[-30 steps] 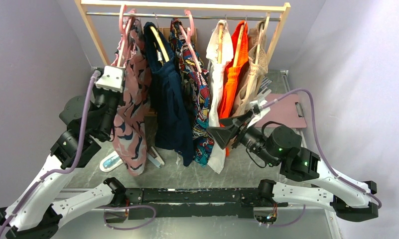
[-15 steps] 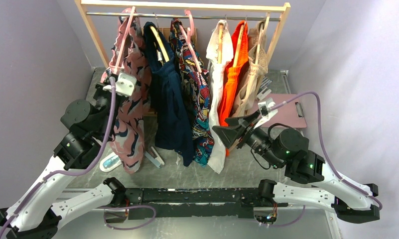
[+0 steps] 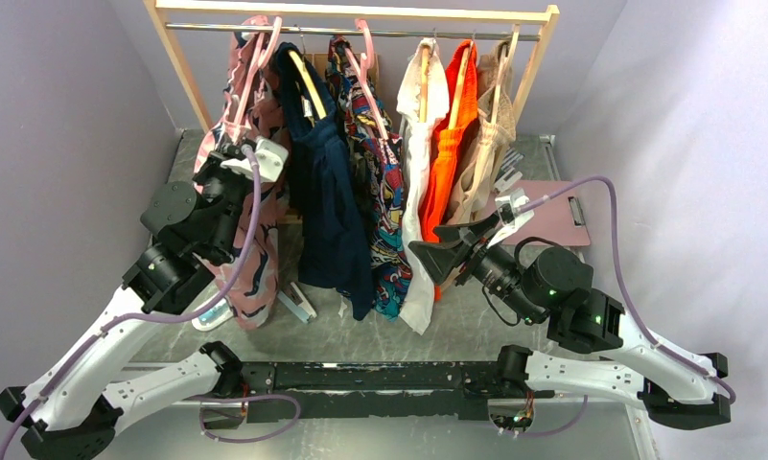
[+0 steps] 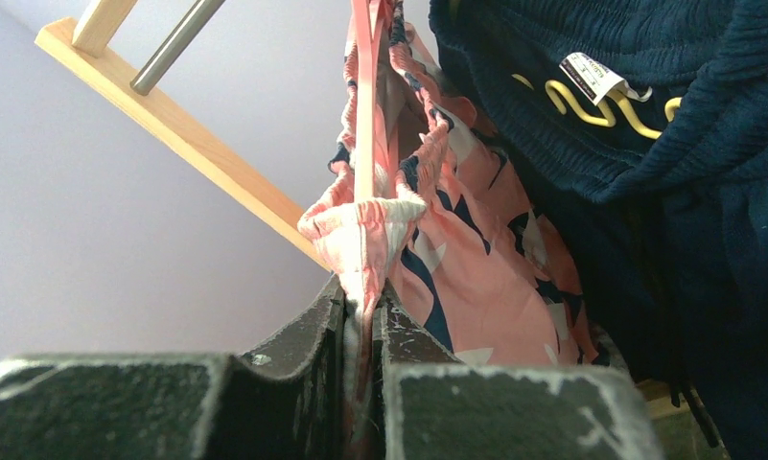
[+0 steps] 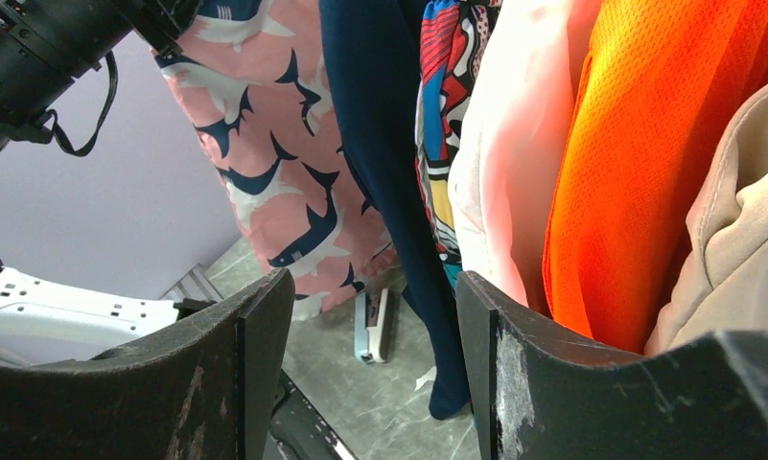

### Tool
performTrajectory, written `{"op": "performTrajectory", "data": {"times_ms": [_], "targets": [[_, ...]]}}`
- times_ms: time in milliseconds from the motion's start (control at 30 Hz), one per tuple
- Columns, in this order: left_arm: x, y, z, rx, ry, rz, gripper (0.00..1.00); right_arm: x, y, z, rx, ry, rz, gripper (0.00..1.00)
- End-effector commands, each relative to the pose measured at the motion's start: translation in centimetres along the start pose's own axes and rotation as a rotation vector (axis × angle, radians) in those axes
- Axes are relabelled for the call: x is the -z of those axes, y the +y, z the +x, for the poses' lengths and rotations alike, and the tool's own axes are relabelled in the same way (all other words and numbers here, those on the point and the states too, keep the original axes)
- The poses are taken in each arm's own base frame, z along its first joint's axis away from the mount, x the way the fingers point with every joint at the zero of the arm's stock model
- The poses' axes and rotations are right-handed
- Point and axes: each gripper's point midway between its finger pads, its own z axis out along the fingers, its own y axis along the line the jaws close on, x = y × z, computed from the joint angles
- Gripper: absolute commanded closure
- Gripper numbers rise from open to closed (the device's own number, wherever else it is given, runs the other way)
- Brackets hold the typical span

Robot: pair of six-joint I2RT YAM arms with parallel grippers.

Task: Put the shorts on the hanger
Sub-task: Place the hanger at the clothesline.

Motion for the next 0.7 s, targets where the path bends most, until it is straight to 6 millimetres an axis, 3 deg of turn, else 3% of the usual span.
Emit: {"op": "performTrajectory", "data": {"times_ms": [0,233,333,667], "targets": [[-0.5,1.5,-1.3,0.019,-0.052,-0.063,0.93,0.1,-0.6,0.3,0.023,0.002,0.020,0.34],[-1.5,1.2,-1.1,0.007,-0.048,-0.070,0.93,0.1,-0.6,0.3,0.034,0.001,0.020,0.34],[-1.7,1.5,-0.9,-0.014,-0.037,-0.087,0.93,0.0,-1.2,1.4,0.051,0.022,0.035,0.34],[-1.1,2.9,-0.6,-0.114,-0.054,-0.148,0.93,0.0,-1.6,1.7,0.077,0.022,0.051,0.34]]}}
